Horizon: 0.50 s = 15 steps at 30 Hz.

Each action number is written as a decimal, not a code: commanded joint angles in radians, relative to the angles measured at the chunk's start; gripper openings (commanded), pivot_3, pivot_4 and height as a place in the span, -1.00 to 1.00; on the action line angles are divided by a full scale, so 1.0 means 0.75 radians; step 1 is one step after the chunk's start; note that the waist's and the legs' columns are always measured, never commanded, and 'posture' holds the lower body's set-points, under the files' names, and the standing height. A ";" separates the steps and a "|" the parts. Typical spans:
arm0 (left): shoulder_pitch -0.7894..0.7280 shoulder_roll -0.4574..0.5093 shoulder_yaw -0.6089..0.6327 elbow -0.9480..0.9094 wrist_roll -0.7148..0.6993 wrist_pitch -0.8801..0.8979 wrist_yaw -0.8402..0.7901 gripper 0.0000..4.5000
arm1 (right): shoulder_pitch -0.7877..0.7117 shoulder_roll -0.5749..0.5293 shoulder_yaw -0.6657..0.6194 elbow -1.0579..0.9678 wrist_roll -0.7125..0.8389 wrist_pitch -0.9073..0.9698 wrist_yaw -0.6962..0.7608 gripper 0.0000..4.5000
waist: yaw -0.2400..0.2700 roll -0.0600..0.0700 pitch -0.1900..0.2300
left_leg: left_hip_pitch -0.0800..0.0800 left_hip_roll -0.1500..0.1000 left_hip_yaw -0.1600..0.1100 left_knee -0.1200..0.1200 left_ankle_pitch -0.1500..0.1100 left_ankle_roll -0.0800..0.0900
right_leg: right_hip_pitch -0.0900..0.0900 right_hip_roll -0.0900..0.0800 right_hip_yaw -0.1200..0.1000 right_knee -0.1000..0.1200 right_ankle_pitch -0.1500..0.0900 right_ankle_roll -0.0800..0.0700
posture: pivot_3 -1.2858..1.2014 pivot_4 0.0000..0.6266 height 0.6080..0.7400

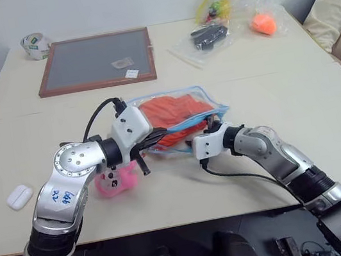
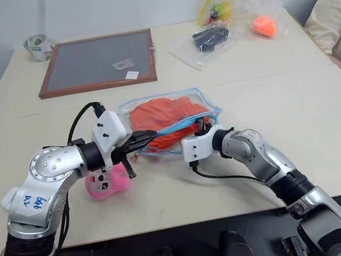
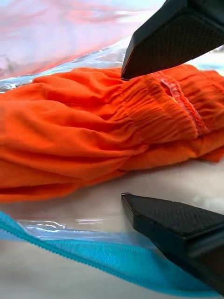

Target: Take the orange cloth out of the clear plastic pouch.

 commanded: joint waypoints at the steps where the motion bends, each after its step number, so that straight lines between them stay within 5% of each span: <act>1: -0.050 -0.024 -0.001 -0.035 -0.022 -0.008 0.020 -1.00 | -0.071 0.024 0.085 0.118 -0.143 -0.079 -0.071 0.82 | -0.002 0.000 0.000 | 0.000 0.000 0.000 0.000 0.000 0.000 | 0.000 0.000 0.000 0.000 0.000 0.000 | 0.03 -0.52 1.00; 10: -0.076 -0.044 -0.001 -0.018 -0.021 -0.006 0.038 -1.00 | -0.312 0.178 0.213 0.591 -0.370 -0.139 -0.382 0.82 | -0.023 -0.002 -0.001 | 0.002 0.001 0.000 0.000 0.001 -0.002 | 0.001 0.000 0.001 0.003 0.000 -0.001 | 0.03 -0.52 1.00; 15: -0.068 -0.032 0.010 -0.020 -0.020 -0.003 0.042 -1.00 | -0.313 0.198 0.211 0.650 -0.340 -0.189 -0.364 0.24 | -0.031 -0.002 -0.001 | 0.002 0.001 -0.001 0.000 0.001 -0.002 | 0.001 0.000 0.001 0.004 0.000 -0.001 | 0.03 -0.52 1.00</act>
